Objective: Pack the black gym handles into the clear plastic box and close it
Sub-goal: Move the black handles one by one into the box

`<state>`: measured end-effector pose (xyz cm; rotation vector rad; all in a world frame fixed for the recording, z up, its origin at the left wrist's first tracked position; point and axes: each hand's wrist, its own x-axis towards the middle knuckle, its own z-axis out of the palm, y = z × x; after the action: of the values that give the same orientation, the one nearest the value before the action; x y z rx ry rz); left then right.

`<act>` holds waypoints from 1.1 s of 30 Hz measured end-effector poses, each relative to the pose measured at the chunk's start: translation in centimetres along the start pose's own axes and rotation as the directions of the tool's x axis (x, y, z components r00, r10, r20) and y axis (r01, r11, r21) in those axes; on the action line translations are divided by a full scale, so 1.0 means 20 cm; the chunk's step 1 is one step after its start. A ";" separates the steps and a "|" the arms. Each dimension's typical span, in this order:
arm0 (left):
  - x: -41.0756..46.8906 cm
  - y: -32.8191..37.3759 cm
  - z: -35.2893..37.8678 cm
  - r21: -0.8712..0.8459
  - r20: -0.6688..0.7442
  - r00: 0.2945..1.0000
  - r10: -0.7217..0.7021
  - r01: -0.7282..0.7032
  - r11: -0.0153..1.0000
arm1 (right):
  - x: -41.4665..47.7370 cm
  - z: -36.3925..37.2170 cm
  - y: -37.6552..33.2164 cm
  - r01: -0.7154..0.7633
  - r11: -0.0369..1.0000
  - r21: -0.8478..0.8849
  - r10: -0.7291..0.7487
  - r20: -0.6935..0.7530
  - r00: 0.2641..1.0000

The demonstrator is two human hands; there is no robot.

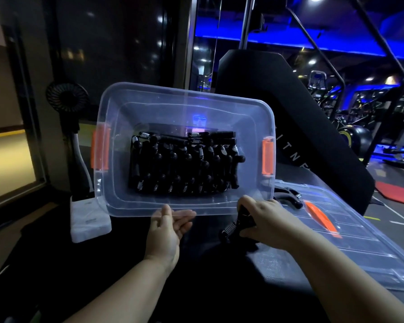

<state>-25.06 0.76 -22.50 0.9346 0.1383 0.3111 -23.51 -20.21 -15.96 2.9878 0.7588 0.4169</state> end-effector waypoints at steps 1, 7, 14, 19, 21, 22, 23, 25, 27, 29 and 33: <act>0.00 0.00 0.00 -0.001 0.000 1.000 0.000 0.000 1.000 | 0.00 -0.01 0.00 -0.009 1.000 0.006 0.009 0.009 1.000; 0.00 0.00 0.00 0.000 0.010 1.000 -0.006 0.006 1.000 | 0.01 -0.09 0.00 0.014 0.999 0.033 -0.015 0.053 0.998; 0.03 -0.01 -0.02 -0.008 0.016 1.000 -0.005 0.005 1.000 | 0.05 -0.21 -0.09 0.095 0.975 0.199 -0.082 -0.072 0.994; 0.03 -0.01 -0.02 -0.012 0.052 0.999 -0.003 0.003 1.000 | 0.14 -0.28 -0.16 0.135 0.961 0.241 -0.097 -0.165 0.982; 0.03 -0.01 -0.03 -0.012 0.067 0.998 0.009 -0.008 1.000 | 0.18 -0.30 -0.19 0.162 0.959 0.233 -0.114 -0.207 0.972; 0.03 -0.01 -0.03 -0.012 0.072 0.997 0.011 -0.010 1.000 | 0.21 -0.31 -0.20 0.173 0.960 0.220 -0.120 -0.232 0.965; 0.03 0.00 -0.03 -0.008 0.076 0.997 0.013 -0.013 1.000 | 0.23 -0.32 -0.21 0.177 0.963 0.201 -0.122 -0.261 0.958; 0.03 -0.01 -0.04 0.010 0.085 0.996 0.012 -0.013 1.000 | 0.29 -0.33 -0.23 0.178 0.973 0.149 -0.121 -0.326 0.938; 0.04 -0.02 -0.05 0.022 0.081 0.997 -0.003 0.001 1.000 | 0.35 -0.34 -0.26 0.178 0.977 0.119 -0.119 -0.388 0.914; 0.04 -0.03 -0.05 0.014 0.075 0.997 0.000 -0.001 1.000 | 0.41 -0.35 -0.27 0.189 0.976 0.109 -0.123 -0.443 0.888; 0.06 -0.04 -0.05 0.013 0.069 0.998 0.012 -0.013 1.000 | 0.57 -0.36 -0.31 0.211 0.977 0.043 -0.158 -0.520 0.839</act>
<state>-24.12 1.49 -23.72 0.9587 0.0710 0.2891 -18.61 -9.69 -6.85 2.8620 1.1192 1.2321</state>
